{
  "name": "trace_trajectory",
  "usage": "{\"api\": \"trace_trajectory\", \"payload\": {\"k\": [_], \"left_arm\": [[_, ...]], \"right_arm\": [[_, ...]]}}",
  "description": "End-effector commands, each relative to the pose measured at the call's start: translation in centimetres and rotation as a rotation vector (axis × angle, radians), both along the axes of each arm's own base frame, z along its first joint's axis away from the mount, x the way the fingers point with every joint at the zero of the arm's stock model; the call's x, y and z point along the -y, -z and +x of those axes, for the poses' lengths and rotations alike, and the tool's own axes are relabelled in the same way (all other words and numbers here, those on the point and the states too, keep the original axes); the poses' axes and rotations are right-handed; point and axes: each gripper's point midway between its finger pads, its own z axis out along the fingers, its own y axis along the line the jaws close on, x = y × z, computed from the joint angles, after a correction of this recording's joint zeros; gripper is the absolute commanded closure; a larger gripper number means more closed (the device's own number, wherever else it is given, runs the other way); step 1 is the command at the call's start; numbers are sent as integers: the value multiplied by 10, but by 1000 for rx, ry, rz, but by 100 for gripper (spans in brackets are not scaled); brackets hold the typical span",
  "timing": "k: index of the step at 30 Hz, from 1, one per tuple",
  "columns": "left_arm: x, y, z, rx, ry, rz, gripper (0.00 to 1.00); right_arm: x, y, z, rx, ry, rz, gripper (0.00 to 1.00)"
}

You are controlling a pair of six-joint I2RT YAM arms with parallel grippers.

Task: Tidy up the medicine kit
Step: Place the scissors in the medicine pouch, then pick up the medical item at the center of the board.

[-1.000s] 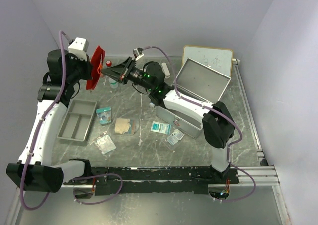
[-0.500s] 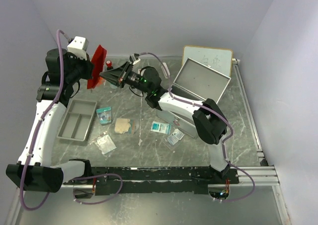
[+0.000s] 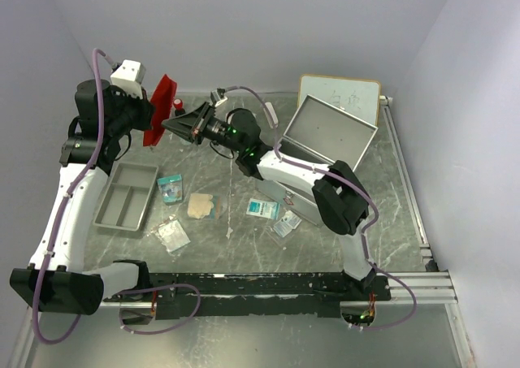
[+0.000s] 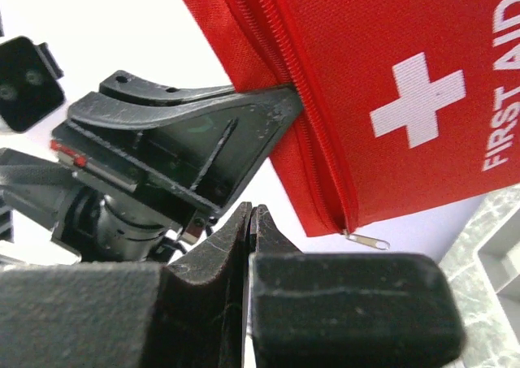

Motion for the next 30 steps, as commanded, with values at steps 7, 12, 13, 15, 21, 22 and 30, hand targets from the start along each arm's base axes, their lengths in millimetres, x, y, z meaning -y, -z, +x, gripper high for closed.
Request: {"api": "trace_trajectory", "payload": {"k": [7,12,13,15,21,22,30], "left_arm": [[-9,-4,-8,2,-30,44,93],[-20,7,-10,-52,-86,33,93],[-21,8,-10,-59,-89,30,93],[-21,10,-10,-70,-96,25,93],[-23,2,-5,-68,-110,5,93],[-23,1,-5,-68,-113,2,93],[-31,0,-1,-89,-144,-14,93]], "right_arm": [[30,16,14,217,166,-604,70],[91,61,19,250,294,-957,32],[99,70,17,251,296,-1013,31],[112,91,8,254,279,-1125,30],[116,162,-46,323,123,-1398,24],[113,172,-52,332,103,-1424,23],[70,209,-48,372,76,-1406,21]]}}
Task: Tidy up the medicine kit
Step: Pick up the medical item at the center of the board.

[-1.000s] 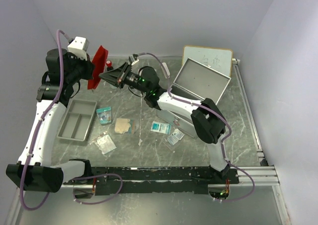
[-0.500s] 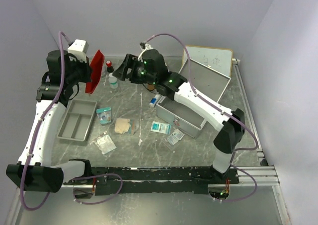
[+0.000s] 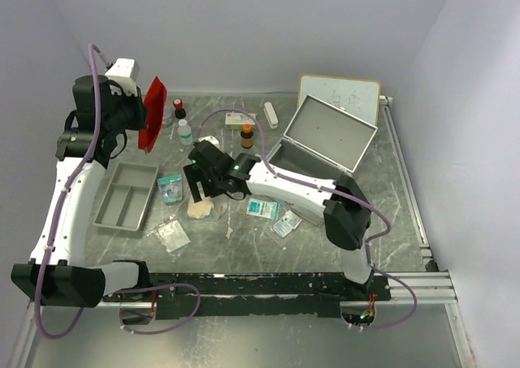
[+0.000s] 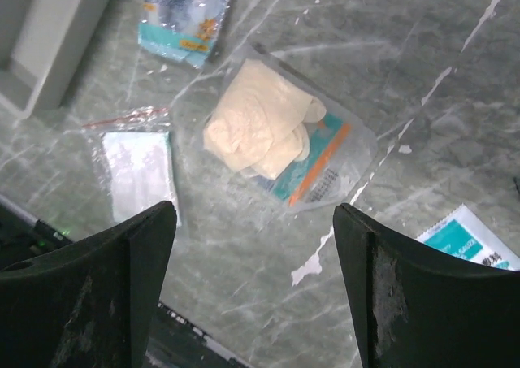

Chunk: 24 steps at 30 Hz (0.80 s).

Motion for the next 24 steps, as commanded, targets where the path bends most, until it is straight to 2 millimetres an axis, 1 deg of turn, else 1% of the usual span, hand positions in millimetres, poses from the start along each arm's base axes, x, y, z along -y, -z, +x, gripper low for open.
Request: {"api": "trace_trajectory", "payload": {"k": [1,5,9,12,16,24], "left_arm": [[-12,-9,0,2,-49,-19,93],[-17,-6,1,-9,-63,-31,93],[-21,-8,2,-6,-70,-31,93],[-25,-8,3,-5,-80,-31,93],[-28,-7,3,-9,-88,-34,93],[-27,-5,3,-8,-73,-38,93]], "right_arm": [[-20,2,29,73,12,19,21],[-48,24,45,83,1,26,23],[-68,42,54,77,-5,26,26],[-81,52,60,75,-7,29,28],[-100,58,67,72,-15,52,29],[-117,80,64,33,-36,90,28]]}}
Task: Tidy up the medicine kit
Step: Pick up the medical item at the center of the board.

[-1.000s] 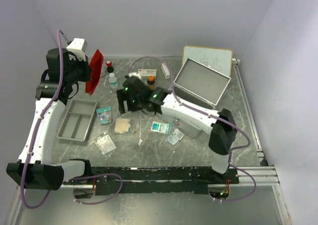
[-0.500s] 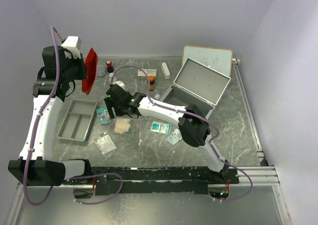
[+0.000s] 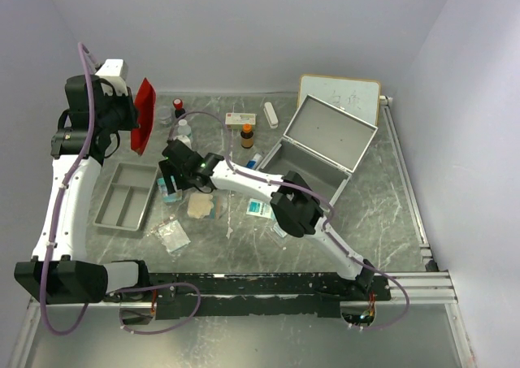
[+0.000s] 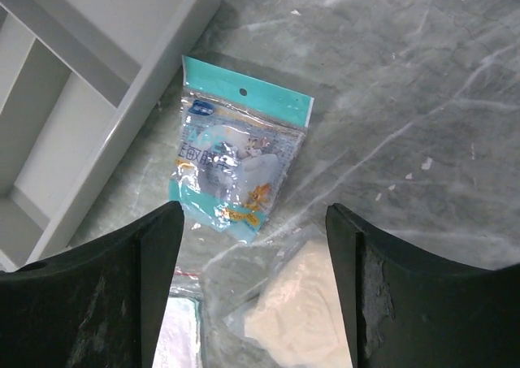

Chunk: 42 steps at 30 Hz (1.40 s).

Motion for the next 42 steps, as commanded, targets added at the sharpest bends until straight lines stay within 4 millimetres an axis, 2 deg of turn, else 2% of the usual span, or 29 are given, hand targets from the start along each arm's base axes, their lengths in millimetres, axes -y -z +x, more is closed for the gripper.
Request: {"api": "trace_trajectory", "payload": {"k": [1,4,6,12,20,26,31,37,39,42], "left_arm": [[1,-14,1,35,11,-16,93],[3,-13,0,33,18,-20,93],[-6,-14,-1,35,-2,-18,93],[-5,-13,-2,34,5,-22,93],[-3,-11,-2,27,14,-29,93],[-2,-10,0,26,17,-33,93],[-2,-9,0,23,22,-32,93],[-1,-8,1,20,27,-28,93],[-1,-8,2,19,30,-30,93],[0,-7,2,18,31,-30,93]], "right_arm": [[-16,5,0,-3,-19,45,28],[-18,13,3,9,-26,41,28],[-20,17,6,20,-34,44,28],[-25,27,19,45,-49,72,28],[-16,38,33,35,-42,98,30],[-16,54,26,-7,-74,98,35],[-24,59,19,-38,-111,144,48],[-28,68,9,-71,-147,164,50],[-27,71,7,-81,-154,165,59],[-26,74,4,-94,-156,171,90]]}}
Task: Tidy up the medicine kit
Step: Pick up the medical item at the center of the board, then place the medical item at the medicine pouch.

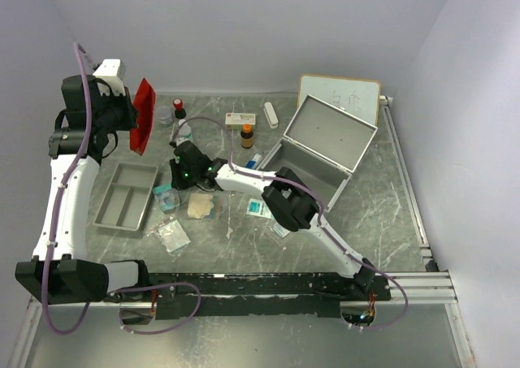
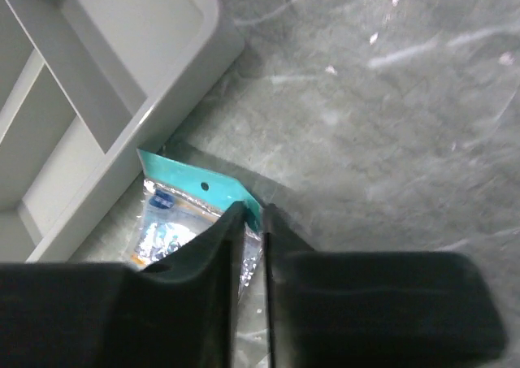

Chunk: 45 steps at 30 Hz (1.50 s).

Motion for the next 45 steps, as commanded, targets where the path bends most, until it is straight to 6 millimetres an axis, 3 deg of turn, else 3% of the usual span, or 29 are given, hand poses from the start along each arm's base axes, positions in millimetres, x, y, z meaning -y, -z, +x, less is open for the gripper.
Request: {"api": "trace_trajectory", "payload": {"k": [1,6,9,11,20,25,28,35,45], "left_arm": [[1,-6,2,18,16,-11,93],[3,-5,2,12,22,-12,93],[3,-4,2,12,25,-14,93],[3,-4,2,10,25,-13,93],[1,3,0,1,27,8,93],[2,6,1,7,35,12,93],[3,10,0,2,41,11,93],[4,14,-3,-5,48,10,93],[9,33,-2,-24,80,2,93]], "right_arm": [[7,36,-16,-70,-25,-38,100],[18,30,-21,-70,-19,-39,100],[27,10,-22,-48,-2,-26,100],[35,-9,-22,-31,15,-22,100],[61,-133,-5,109,92,25,100],[67,-181,0,164,110,53,100],[68,-199,2,181,121,63,100],[70,-213,1,185,126,85,100],[70,-284,10,263,161,167,100]]}}
